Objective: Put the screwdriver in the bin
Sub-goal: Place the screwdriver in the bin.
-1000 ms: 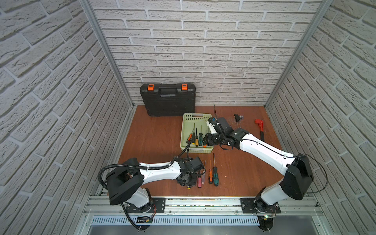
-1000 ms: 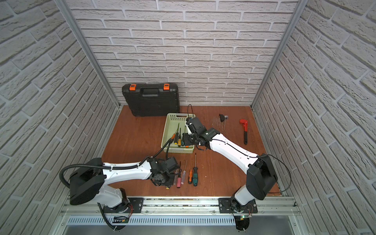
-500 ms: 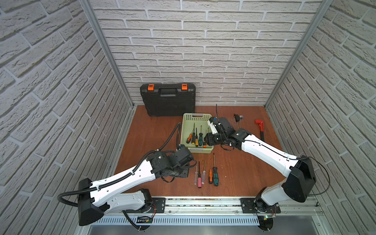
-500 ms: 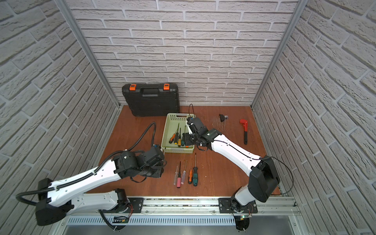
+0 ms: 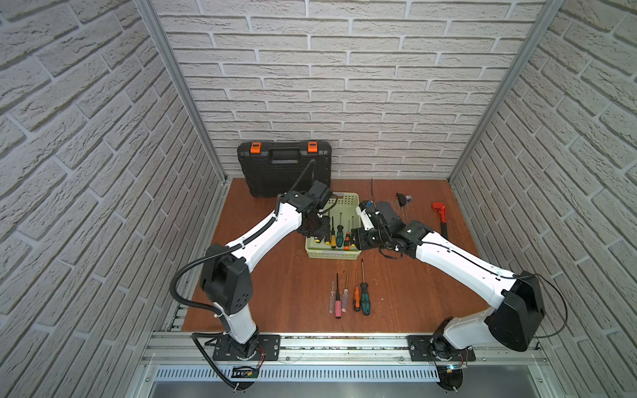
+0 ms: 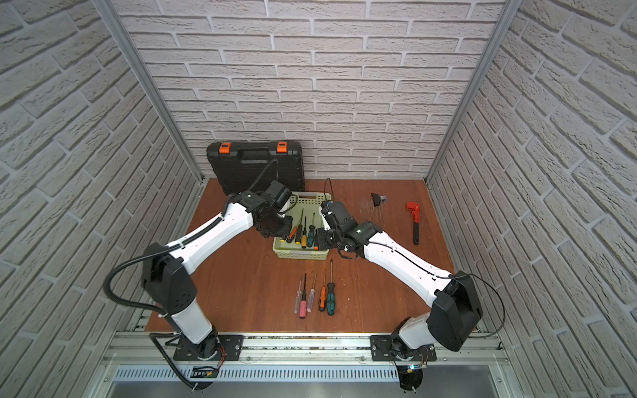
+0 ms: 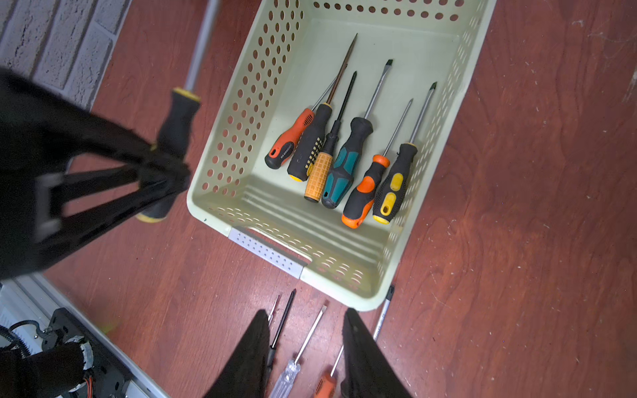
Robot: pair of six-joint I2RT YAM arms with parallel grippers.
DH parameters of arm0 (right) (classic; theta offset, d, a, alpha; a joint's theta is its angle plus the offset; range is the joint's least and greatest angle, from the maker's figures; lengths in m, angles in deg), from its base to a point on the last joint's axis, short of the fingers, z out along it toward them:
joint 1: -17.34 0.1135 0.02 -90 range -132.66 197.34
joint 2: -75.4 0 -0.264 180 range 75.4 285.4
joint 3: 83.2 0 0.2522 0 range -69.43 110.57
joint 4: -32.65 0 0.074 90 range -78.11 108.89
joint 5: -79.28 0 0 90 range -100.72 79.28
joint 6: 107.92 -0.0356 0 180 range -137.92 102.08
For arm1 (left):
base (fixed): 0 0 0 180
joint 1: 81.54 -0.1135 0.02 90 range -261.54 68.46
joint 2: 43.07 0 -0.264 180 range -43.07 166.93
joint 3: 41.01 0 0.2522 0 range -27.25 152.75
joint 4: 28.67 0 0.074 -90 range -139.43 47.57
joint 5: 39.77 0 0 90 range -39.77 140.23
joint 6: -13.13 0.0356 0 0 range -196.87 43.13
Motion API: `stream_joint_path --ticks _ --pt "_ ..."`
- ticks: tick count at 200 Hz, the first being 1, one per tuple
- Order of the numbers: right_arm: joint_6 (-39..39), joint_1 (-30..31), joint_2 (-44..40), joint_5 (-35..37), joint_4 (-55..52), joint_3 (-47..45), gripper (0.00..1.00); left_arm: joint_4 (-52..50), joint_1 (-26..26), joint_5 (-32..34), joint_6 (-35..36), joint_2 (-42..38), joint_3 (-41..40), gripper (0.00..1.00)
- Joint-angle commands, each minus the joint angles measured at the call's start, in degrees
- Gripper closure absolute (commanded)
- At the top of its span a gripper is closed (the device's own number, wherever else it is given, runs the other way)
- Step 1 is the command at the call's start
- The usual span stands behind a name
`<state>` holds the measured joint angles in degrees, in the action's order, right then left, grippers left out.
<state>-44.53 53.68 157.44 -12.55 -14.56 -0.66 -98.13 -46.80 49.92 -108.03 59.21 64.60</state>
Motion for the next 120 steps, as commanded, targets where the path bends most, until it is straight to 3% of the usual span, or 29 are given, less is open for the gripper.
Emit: stream_joint_path --ticks 1,47,120 --pt "0.0 -0.1 -2.2 0.0 -1.5 -0.3 0.62 1.6 -1.5 -1.8 4.3 5.3 3.0 0.93" --pt "0.4 -0.1 -5.1 1.1 -2.9 -2.0 0.62 4.4 -1.9 -3.0 3.4 13.1 4.0 0.92" --pt "-1.1 0.0 -4.9 -1.5 -1.6 -3.9 0.62 6.8 -3.2 -3.7 3.2 18.3 3.9 0.88"
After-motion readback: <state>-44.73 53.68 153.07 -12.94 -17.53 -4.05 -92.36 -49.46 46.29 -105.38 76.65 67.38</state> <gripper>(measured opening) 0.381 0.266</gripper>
